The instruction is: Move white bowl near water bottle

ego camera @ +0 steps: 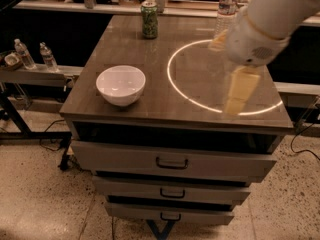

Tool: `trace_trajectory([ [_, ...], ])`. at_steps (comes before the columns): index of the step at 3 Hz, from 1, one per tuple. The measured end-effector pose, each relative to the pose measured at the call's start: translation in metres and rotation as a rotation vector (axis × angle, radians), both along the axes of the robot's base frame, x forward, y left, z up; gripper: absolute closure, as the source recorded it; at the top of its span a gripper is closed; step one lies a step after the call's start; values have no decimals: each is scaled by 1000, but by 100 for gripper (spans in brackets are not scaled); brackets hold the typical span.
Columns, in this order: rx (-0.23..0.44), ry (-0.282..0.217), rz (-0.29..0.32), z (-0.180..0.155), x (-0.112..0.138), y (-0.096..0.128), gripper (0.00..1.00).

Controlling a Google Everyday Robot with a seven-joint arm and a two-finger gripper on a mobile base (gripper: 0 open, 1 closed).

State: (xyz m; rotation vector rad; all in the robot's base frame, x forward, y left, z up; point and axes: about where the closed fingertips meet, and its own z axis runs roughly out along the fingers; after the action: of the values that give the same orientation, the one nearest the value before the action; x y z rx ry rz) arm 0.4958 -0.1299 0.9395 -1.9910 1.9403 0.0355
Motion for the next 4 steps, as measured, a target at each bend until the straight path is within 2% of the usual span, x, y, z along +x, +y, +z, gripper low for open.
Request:
trace_trajectory([
  [1, 34, 2, 157, -19, 21, 51, 0],
  [3, 121, 17, 429, -60, 30, 160, 0],
  [4, 147, 20, 491, -67, 27, 187, 0],
])
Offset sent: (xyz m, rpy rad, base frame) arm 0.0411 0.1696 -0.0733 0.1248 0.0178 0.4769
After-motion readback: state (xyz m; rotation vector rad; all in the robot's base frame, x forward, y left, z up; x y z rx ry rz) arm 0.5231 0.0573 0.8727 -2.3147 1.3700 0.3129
